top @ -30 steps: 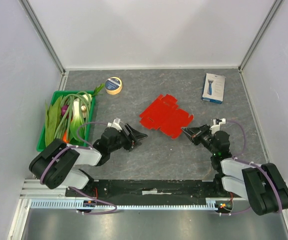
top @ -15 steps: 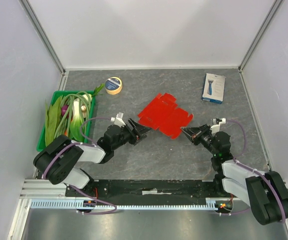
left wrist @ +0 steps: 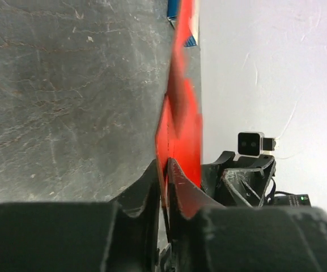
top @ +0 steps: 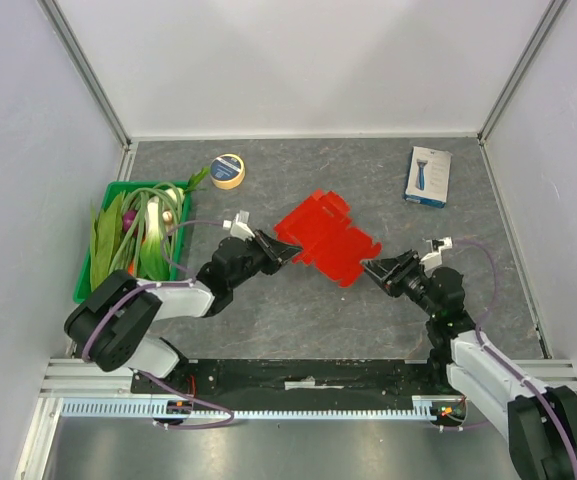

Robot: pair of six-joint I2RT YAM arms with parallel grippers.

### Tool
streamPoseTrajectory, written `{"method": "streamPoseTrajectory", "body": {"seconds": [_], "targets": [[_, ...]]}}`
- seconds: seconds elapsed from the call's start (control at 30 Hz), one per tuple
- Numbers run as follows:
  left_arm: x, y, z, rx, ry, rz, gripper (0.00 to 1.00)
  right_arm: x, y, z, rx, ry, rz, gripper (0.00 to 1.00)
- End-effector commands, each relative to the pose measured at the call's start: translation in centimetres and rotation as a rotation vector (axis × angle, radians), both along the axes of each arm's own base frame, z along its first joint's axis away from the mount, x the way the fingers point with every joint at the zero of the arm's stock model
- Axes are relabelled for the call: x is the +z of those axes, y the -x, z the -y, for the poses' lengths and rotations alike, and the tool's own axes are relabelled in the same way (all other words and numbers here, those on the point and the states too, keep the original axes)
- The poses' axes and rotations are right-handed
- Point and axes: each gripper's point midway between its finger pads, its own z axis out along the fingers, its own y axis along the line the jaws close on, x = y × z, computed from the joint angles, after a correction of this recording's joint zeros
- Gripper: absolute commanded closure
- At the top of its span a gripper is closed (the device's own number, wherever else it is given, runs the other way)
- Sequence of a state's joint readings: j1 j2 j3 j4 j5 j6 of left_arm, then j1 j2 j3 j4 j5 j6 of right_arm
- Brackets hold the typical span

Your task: Fold the paper box

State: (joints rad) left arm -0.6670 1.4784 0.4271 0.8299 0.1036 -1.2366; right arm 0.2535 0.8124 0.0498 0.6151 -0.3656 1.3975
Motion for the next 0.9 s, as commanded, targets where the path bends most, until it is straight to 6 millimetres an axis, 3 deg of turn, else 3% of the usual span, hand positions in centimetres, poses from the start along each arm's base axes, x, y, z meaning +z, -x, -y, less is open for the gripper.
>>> {"method": "streamPoseTrajectory", "body": {"seconds": [0.0, 0.03, 0.07, 0.1, 0.13, 0.2, 0.23, 0.27, 0.3, 0.33, 0.4, 0.47, 0.57, 0.7, 0.87], "targets": [[1.1, -0.8, -1.9, -0.006, -0.153, 0.106, 0.88, -3.4, 0.4, 1.5, 0.058, 0.399, 0.004, 0.31], [0.9, -0.3, -2.0, -0.056, -0.186, 0.103, 0.94, -2.5, 0.3, 2.4, 0.071, 0.527, -0.039, 0.23], [2.3, -1.2, -2.8, -0.073, -0.251, 0.16, 0.98, -2.6, 0.0, 3.5, 0.109, 0.716, 0.019, 0.16], [1.9, -1.0, -3.2, -0.101, -0.31, 0.145, 0.98, -2.3, -0.8, 5.0, 0.069, 0.831, 0.009, 0.1], [0.0, 0.2, -4.1, -0.184, -0.429, 0.118, 0.98, -0.3, -1.3, 5.6, 0.075, 0.9, 0.013, 0.08], [2.3, 0.2, -4.2, -0.258, -0.458, 0.168, 0.98, 0.2, -2.3, 5.4, 0.164, 1.02, 0.059, 0.06], [1.7, 1.8, -4.3, -0.364, -0.495, 0.154, 0.98, 2.6, -3.4, 3.6, 0.222, 0.998, 0.165, 0.06], [3.3, 2.1, -3.8, -0.416, -0.482, 0.199, 0.98, 2.4, -3.9, 1.8, 0.322, 1.023, 0.236, 0.06], [4.4, 3.7, -3.2, -0.51, -0.443, 0.227, 0.98, 3.0, -4.3, 0.5, 0.376, 1.021, 0.293, 0.06], [4.3, 4.8, -3.5, -0.564, -0.463, 0.219, 0.98, 4.9, -5.6, -1.2, 0.406, 1.023, 0.368, 0.07], [6.9, 6.0, -3.0, -0.636, -0.426, 0.283, 0.98, 6.8, -5.4, -4.3, 0.531, 1.064, 0.564, 0.07], [8.1, 7.1, -3.2, -0.697, -0.43, 0.328, 0.98, 8.8, -4.1, -8.2, 0.726, 1.021, 0.752, 0.08], [9.2, 8.1, -3.4, -0.759, -0.434, 0.357, 0.98, 10.1, -3.6, -9.9, 0.906, 1.037, 0.905, 0.12], [9.2, 9.3, -3.0, -0.855, -0.398, 0.333, 0.97, 10.0, -4.0, -9.9, 0.983, 1.08, 0.94, 0.14], [8.7, 9.8, -2.5, -0.951, -0.364, 0.303, 0.98, 8.8, -2.8, -11.3, 1.093, 0.974, 0.962, 0.16]]}}
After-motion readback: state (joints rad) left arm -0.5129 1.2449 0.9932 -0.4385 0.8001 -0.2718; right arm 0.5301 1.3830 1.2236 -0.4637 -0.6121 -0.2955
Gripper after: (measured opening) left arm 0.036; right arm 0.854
